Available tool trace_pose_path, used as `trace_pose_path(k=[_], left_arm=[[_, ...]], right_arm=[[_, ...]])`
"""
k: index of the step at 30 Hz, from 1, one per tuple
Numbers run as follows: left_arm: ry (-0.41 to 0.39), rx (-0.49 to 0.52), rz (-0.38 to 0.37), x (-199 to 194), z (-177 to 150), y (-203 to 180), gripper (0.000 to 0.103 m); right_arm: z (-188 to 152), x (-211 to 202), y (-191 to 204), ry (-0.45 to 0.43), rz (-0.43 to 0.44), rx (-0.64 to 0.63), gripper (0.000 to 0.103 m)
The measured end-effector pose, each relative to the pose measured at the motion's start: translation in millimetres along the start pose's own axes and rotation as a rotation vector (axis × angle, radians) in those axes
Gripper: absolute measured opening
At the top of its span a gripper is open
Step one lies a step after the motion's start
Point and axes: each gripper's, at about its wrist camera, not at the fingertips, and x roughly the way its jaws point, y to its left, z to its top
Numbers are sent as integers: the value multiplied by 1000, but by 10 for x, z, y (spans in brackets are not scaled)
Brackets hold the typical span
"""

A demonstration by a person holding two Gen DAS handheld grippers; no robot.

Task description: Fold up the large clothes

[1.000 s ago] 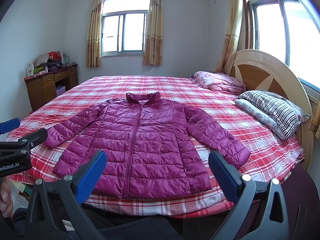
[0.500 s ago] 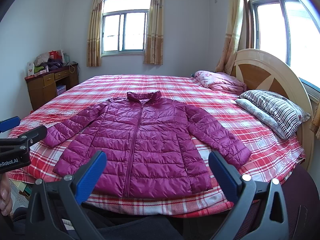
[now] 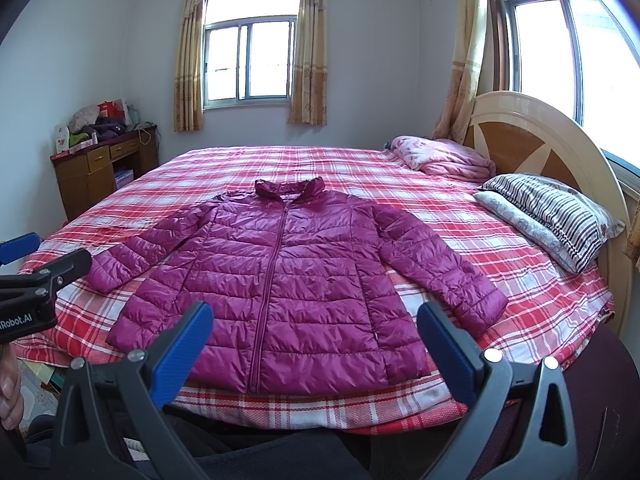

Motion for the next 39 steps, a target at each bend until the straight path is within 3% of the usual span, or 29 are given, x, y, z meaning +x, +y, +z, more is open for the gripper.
trace_pose_path(k=[9, 12, 17, 23, 31, 36, 39], left_arm=[[36, 5, 68, 557, 7, 154, 102], [106, -23, 54, 904, 21, 257, 102], [190, -63, 43, 1411, 14, 358, 102], [209, -26, 61, 1794, 87, 302, 102], [157, 77, 144, 2372, 273, 159, 102], [177, 85, 180, 2849, 361, 164, 102], [209, 71, 206, 3133, 390, 223, 102]], right_arm=[[-157, 560, -525, 106, -64, 100, 103], [-228, 745, -743, 149, -83, 145, 95], [-350, 1006, -1074, 213, -119, 224, 93], [-405, 1269, -1402, 247, -173, 296, 90], [-395, 1565, -2059, 279, -263, 442, 85], [-338, 1722, -2373, 282, -319, 496, 81], [-330, 1889, -2527, 312, -329, 511, 73]])
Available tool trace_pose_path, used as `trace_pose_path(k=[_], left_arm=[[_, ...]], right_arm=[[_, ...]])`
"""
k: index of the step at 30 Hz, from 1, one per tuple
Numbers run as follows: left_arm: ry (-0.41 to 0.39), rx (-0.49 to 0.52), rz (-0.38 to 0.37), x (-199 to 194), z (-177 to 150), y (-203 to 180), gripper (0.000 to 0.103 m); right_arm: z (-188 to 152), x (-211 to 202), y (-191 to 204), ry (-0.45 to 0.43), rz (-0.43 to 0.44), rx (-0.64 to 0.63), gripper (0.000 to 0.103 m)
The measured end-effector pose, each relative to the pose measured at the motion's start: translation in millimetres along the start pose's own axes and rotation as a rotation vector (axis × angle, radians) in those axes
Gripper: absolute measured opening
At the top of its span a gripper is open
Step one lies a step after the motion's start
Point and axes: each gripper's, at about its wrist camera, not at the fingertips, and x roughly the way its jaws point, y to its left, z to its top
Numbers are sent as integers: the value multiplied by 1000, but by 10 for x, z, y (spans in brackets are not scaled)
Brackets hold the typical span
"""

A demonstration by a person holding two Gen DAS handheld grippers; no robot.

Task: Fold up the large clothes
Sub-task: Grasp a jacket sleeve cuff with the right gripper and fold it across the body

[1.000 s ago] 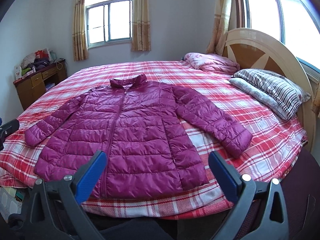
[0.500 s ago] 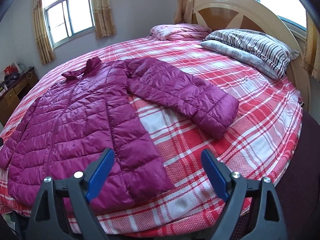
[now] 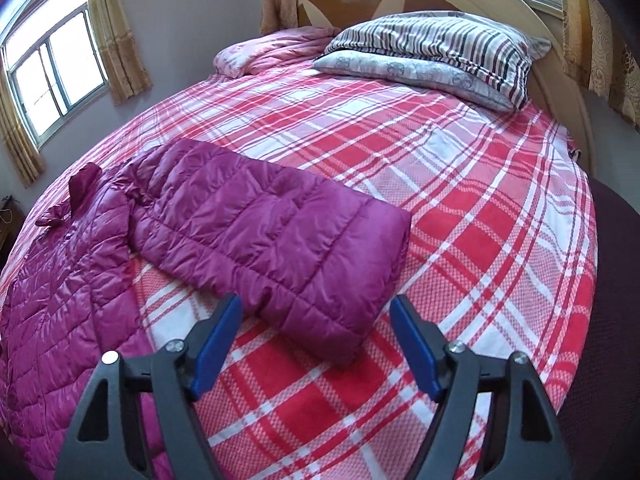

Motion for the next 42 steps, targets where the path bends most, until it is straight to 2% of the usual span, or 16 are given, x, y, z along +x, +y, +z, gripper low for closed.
trace_pose_path(k=[5, 7, 9, 12, 18, 22, 25, 28, 31, 34, 42], left_arm=[[30, -8, 37, 307, 50, 1, 102], [32, -9, 40, 363, 41, 6, 102], [46, -11, 37, 421, 15, 2, 102], [79, -15, 26, 519, -18, -6, 102], [133, -31, -28, 652, -51, 21, 102], [174, -121, -113, 719, -90, 165, 102], [200, -143, -158, 755, -80, 222, 102], [180, -117, -126, 713, -38, 203, 102], [96, -130, -75, 587, 76, 256, 102], [41, -160, -77, 515, 201, 356, 102], [43, -176, -42, 749, 339, 382, 102]], right_arm=[[82, 257, -70, 56, -27, 12, 61], [90, 303, -73, 68, -25, 8, 51], [102, 335, -73, 78, -16, 9, 35], [168, 330, -99, 70, -12, 18, 16], [425, 252, -49, -7, -97, -29, 12], [599, 96, 94, -87, -137, -84, 11], [717, -67, 265, -161, -143, -137, 11], [806, -237, 494, -237, -146, -207, 11], [858, -385, 786, -309, -147, -289, 11], [887, -509, 1099, -373, -139, -374, 11], [778, -688, 1948, -457, -60, -549, 10]])
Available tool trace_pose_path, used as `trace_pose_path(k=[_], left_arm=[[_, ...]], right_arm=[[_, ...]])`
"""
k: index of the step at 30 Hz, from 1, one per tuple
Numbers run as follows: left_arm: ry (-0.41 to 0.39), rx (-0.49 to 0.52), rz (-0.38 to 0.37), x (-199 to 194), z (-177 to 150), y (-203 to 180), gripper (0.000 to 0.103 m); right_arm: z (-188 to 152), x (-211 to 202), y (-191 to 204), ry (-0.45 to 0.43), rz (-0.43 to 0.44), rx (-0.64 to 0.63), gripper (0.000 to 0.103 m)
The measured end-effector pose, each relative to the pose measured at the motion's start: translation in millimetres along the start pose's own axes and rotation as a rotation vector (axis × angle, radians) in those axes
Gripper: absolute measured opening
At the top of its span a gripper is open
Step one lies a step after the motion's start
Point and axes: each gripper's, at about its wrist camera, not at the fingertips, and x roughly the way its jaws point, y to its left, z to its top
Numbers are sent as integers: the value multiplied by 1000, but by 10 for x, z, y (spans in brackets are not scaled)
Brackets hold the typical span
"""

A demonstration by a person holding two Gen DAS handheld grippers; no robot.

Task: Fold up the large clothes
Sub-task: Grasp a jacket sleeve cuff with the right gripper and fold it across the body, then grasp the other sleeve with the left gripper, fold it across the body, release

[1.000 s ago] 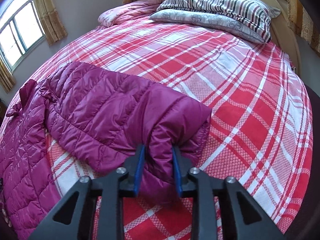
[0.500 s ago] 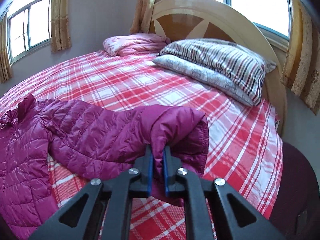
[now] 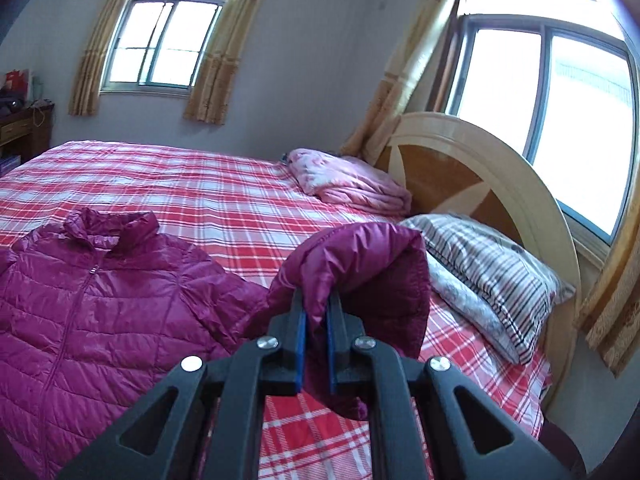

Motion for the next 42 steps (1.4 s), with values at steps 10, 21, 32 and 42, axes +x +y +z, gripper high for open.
trace_pose_path(k=[10, 21, 32, 42], left_arm=[[9, -37, -28, 109, -96, 53, 102], [28, -80, -48, 143, -136, 120, 102], [36, -97, -36, 164, -165, 158, 102], [33, -133, -6, 135, -138, 248, 102]], right_arm=[[200, -35, 1046, -72, 111, -191, 10], [-81, 184, 2120, -31, 238, -313, 10], [-440, 270, 2627, 53, 379, -334, 11], [-648, -159, 2308, 74, 572, -337, 77]])
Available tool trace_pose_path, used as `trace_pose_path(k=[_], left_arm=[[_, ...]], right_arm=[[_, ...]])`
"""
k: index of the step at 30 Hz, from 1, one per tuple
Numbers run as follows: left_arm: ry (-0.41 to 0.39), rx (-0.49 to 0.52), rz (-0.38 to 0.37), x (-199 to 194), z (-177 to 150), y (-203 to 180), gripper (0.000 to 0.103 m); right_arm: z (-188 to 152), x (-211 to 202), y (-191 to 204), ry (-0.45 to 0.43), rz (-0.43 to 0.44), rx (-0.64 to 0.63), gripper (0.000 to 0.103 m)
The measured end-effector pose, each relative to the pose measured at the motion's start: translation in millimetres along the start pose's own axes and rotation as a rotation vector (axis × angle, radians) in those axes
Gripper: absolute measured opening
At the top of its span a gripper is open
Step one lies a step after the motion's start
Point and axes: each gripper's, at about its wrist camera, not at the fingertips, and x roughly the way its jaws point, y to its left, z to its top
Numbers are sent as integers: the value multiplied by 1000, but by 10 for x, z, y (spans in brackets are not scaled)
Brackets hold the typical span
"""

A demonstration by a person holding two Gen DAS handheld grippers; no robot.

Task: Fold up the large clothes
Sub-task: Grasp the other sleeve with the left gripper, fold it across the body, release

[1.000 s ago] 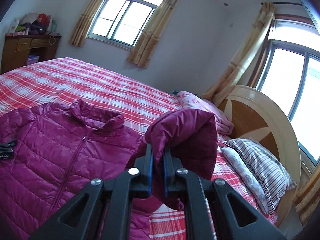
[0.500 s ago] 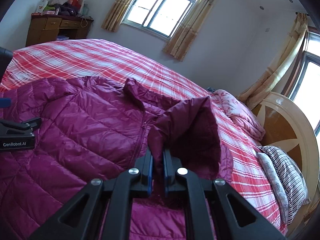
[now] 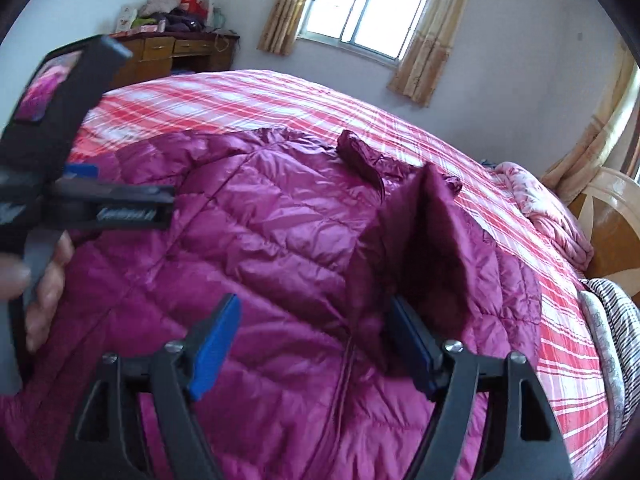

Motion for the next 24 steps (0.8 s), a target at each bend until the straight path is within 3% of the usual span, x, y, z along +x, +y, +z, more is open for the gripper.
trace_pose_path(k=[4, 10, 13, 17, 18, 19, 20, 21, 24], left_arm=[[-43, 29, -9, -239, 82, -61, 102], [-66, 104, -210, -658, 210, -525, 102], [-34, 202, -245, -588, 167, -892, 102], [55, 224, -249, -260, 116, -1244, 102], [66, 225, -255, -209, 103, -1295, 96], [70, 229, -268, -183, 92, -1334, 69], [90, 244, -303, -174, 75, -1387, 50], [120, 255, -344, -180, 59, -1427, 20], [87, 299, -359, -343, 18, -1454, 13]], right_arm=[[-230, -325, -163, -18, 49, 48, 77], [-476, -402, -377, -23, 3, 132, 78], [-577, -372, -446, -22, -17, 162, 78], [-706, -395, -481, -46, -30, 187, 78], [-746, -402, -493, -49, -36, 191, 78], [-783, -404, -481, -52, -41, 191, 78], [-812, -411, -480, -55, -46, 190, 78], [-849, -412, -496, -55, -50, 189, 78], [-905, -389, -503, -35, -49, 183, 78]])
